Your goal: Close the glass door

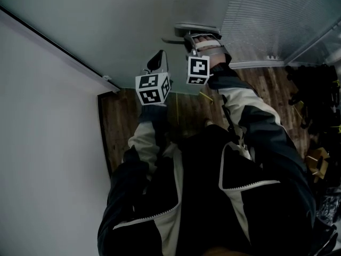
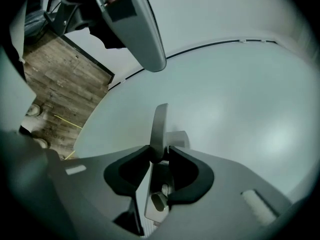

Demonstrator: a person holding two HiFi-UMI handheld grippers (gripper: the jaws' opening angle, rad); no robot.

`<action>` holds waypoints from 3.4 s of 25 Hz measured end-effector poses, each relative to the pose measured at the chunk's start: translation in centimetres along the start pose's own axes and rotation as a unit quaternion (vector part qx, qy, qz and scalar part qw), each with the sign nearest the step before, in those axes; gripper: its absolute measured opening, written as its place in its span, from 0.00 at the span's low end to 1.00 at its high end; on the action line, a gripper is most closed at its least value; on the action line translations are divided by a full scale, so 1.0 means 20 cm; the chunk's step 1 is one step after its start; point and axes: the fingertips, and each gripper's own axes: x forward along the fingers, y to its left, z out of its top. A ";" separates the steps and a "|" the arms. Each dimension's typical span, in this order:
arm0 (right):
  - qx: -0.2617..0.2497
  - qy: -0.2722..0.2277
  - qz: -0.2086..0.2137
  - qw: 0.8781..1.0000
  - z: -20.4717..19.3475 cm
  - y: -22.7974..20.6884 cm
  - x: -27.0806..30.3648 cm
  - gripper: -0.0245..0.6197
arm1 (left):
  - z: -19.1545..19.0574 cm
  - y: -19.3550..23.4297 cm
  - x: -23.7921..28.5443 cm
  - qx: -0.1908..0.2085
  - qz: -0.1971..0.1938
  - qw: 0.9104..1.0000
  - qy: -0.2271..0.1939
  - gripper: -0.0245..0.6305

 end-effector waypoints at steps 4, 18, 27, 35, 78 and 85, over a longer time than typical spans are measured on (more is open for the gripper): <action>-0.006 -0.004 0.000 1.000 -0.05 -0.04 0.09 0.23 | 0.01 0.01 0.06 -0.003 0.010 1.000 0.000 0.04; -0.023 -0.024 0.002 0.999 -0.24 -0.27 0.58 0.22 | 0.20 -0.04 0.40 -0.010 0.014 1.000 -0.017 0.04; -0.059 -0.009 0.015 0.998 -0.30 -0.39 0.90 0.22 | 0.18 0.02 0.39 -0.024 0.047 0.999 -0.013 0.04; -0.086 0.007 0.024 0.996 -0.34 -0.46 1.04 0.23 | 0.19 0.08 0.29 -0.026 0.085 0.996 -0.012 0.04; 0.618 -0.150 0.050 0.770 -0.29 -0.31 -0.23 0.04 | 0.17 -0.13 0.33 -0.028 0.011 0.999 -0.026 0.04; 0.615 -0.153 0.047 0.772 -0.26 -0.30 -0.26 0.04 | 0.17 -0.15 0.31 -0.022 0.007 1.000 -0.022 0.04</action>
